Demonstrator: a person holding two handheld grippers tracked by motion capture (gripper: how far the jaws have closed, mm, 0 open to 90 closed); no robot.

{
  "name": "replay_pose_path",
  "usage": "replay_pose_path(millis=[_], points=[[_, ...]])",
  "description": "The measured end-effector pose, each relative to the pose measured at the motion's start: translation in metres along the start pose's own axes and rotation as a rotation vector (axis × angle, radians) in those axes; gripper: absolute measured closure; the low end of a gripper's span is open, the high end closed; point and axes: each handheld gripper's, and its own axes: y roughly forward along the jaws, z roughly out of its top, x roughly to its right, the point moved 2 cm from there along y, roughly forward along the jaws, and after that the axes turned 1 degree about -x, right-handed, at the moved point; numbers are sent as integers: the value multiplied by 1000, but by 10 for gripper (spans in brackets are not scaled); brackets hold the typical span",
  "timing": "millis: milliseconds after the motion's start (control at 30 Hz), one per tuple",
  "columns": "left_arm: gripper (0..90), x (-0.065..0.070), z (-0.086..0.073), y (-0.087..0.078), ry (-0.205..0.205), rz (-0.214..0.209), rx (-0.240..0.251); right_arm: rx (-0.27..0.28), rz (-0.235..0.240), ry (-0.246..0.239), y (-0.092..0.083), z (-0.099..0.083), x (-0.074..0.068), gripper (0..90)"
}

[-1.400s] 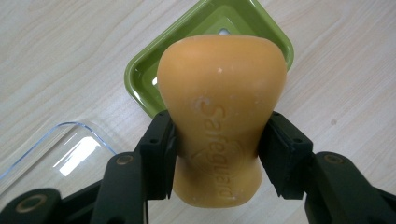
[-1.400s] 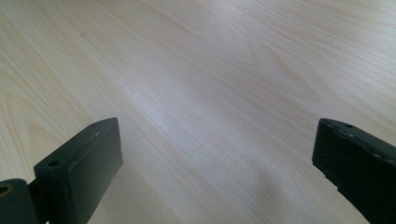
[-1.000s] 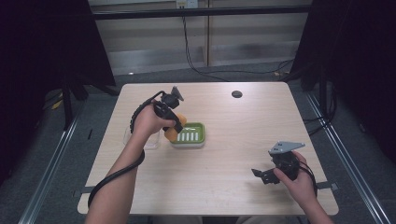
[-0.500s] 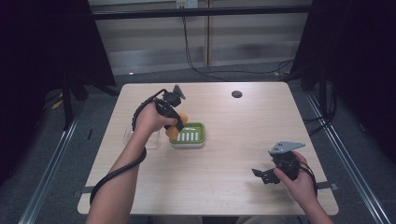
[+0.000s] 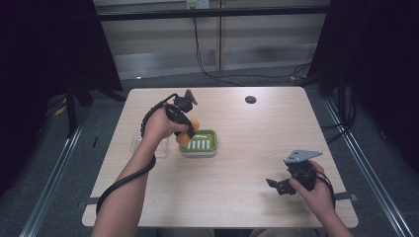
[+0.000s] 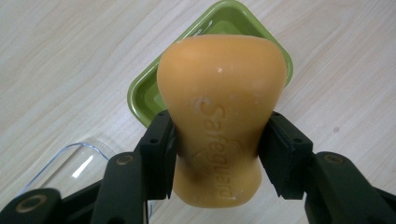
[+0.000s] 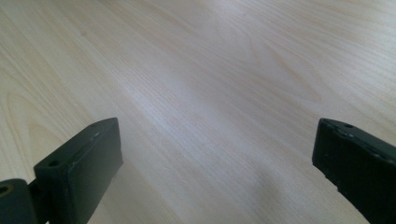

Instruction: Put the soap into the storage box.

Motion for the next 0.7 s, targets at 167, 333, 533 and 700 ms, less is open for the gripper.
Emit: replay_pose_path(millis=[167, 333, 533, 700], points=[[496, 0, 3, 1, 7, 0, -5, 2, -4, -3, 0, 0, 0, 11], [496, 0, 5, 3, 2, -1, -1, 5, 0, -4, 0, 0, 1, 11], [496, 0, 8, 5, 12, -5, -9, 4, 2, -5, 0, 0, 1, 11], [496, 1, 10, 7, 31, 2, -12, 4, 1, -6, 0, 0, 1, 11]])
